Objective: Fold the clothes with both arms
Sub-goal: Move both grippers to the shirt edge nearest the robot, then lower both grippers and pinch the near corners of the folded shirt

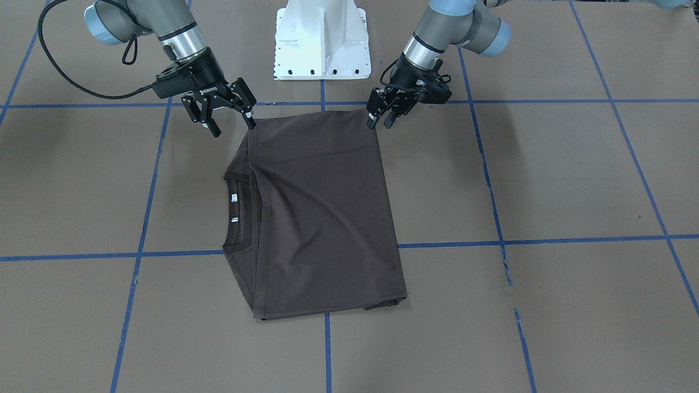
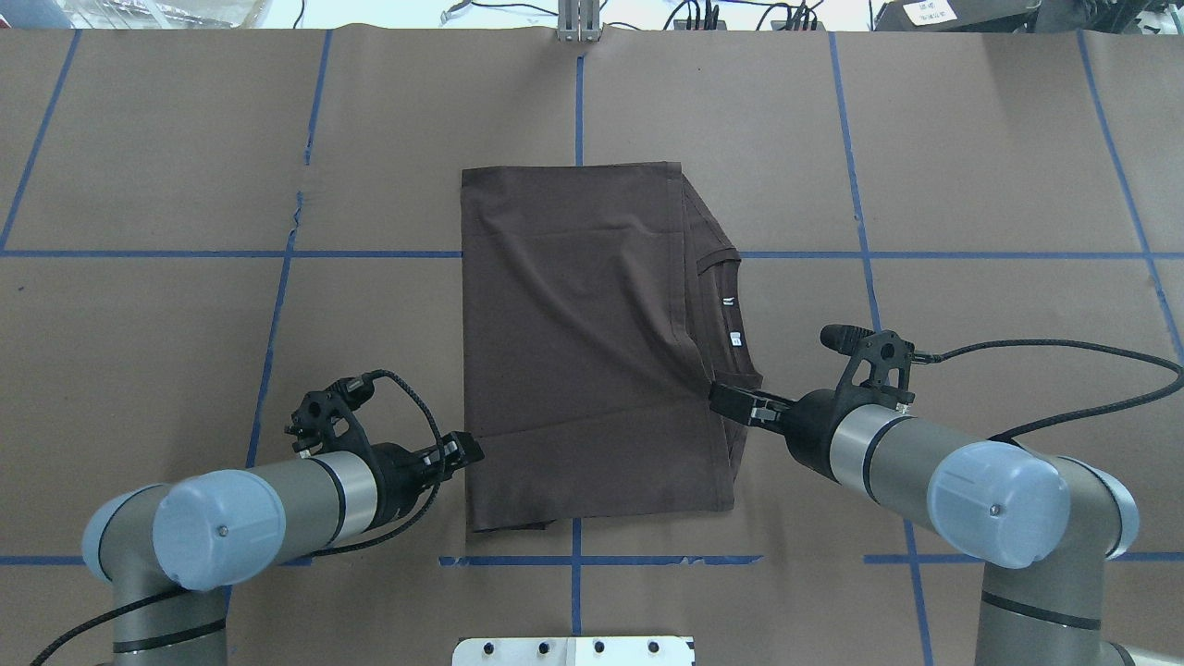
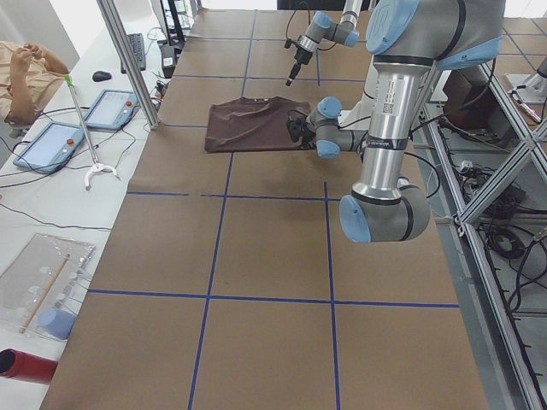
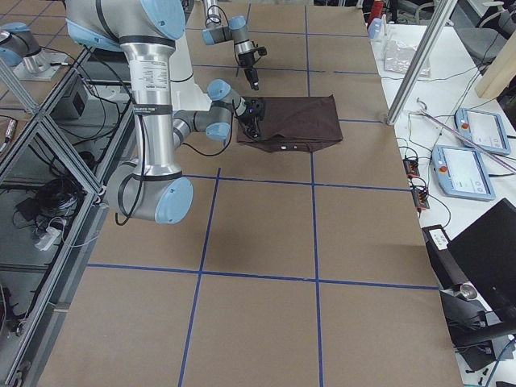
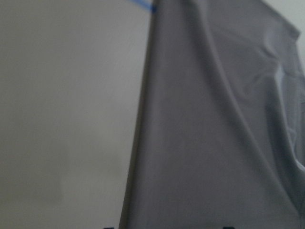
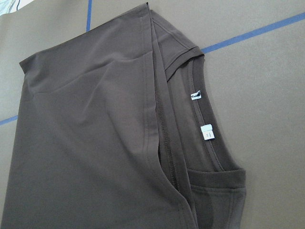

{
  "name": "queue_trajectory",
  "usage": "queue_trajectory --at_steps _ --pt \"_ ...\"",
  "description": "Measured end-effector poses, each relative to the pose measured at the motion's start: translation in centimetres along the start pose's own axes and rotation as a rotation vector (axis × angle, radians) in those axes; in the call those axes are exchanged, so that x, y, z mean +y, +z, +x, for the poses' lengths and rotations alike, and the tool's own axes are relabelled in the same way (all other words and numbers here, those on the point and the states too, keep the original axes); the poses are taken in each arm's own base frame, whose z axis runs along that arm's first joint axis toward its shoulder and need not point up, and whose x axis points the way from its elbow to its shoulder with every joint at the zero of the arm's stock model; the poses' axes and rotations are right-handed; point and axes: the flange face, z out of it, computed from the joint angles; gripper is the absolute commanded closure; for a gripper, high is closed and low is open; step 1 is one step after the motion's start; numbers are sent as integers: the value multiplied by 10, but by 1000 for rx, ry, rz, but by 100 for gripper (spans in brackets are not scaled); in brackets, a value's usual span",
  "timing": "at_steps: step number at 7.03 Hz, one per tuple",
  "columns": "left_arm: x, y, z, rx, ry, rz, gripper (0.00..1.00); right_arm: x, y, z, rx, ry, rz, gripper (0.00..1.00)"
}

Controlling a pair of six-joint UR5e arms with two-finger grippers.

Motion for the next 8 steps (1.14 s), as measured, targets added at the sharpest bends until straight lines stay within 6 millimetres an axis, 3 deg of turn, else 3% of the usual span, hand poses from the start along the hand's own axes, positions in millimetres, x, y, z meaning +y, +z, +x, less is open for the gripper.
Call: queue_trajectory --at_steps 7,8 --pt "52 12 -13 -34 -24 -42 57 0 0 1 2 1 1 0" --pt "56 12 -12 -34 -22 -48 66 0 0 1 3 1 1 0"
